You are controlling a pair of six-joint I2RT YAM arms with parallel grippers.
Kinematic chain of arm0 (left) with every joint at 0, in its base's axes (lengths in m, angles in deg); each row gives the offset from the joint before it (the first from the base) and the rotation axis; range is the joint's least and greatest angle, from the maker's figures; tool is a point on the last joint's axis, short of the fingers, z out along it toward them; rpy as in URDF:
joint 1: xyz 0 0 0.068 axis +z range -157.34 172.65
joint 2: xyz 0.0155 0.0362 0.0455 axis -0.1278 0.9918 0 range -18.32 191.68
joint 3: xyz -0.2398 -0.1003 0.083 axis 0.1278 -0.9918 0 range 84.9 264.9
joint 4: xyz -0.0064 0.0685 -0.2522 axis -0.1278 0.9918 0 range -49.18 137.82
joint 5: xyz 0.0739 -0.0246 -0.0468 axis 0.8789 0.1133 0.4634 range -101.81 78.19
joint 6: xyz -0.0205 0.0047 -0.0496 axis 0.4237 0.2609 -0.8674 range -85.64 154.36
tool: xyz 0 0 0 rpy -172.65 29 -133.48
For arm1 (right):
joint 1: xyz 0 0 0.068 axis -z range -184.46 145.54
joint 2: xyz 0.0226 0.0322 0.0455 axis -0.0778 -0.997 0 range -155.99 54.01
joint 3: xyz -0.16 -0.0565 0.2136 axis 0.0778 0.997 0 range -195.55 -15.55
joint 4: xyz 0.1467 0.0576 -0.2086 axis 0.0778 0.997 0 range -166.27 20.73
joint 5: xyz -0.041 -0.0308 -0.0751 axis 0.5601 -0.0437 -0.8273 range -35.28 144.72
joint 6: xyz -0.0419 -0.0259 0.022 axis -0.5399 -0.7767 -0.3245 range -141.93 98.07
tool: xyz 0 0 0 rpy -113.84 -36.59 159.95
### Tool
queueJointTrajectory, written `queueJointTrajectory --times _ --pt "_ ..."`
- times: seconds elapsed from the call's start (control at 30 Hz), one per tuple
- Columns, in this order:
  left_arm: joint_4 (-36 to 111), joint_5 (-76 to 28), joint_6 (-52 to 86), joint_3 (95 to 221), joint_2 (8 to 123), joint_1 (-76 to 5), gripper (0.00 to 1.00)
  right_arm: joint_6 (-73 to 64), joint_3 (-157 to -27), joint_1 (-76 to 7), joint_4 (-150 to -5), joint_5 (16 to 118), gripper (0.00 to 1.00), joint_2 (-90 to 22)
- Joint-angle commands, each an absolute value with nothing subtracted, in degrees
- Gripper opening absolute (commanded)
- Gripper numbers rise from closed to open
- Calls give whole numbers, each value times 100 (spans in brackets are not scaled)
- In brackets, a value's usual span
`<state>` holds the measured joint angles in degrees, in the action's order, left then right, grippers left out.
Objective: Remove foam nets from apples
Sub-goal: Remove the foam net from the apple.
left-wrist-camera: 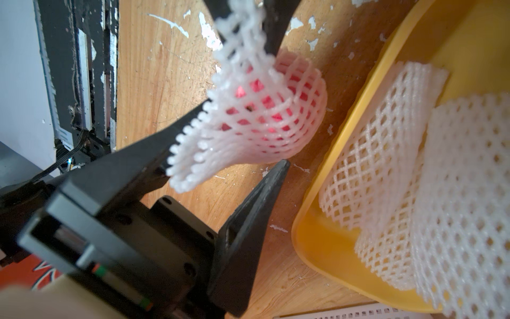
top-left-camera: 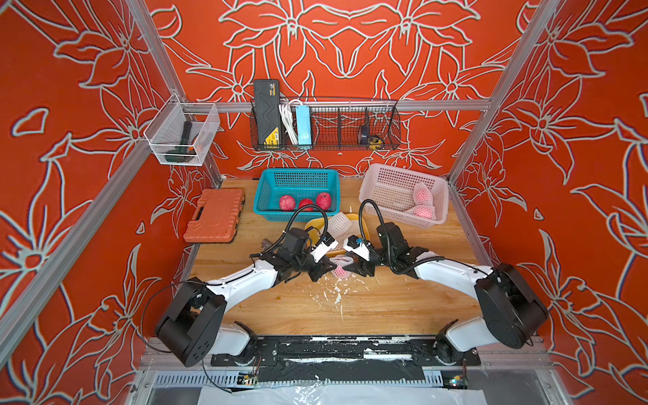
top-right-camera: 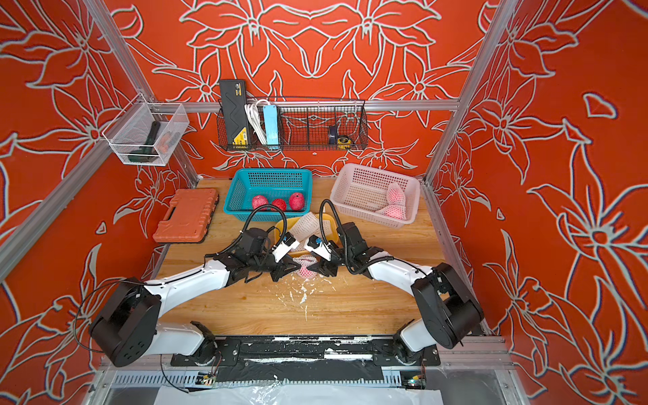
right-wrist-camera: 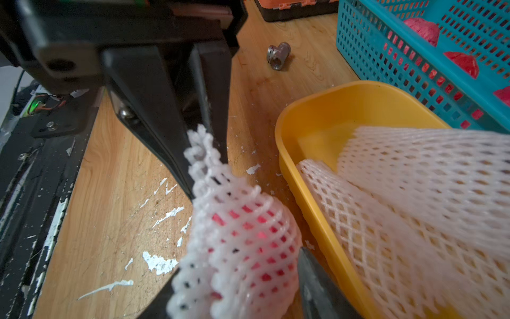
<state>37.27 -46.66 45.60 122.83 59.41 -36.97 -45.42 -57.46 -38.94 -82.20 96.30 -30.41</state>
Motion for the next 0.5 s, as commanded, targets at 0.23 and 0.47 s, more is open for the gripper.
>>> queueJointTrajectory --times 0.23,0.47 --pt "3634 -4907 4561 12207 5851 -3726 15 -4649 -5973 -3848 -7923 10226 31 -3109" --pt "3737 -4847 4465 12268 5642 -3755 19 -4295 -5998 -3856 -8111 10516 16 -2970"
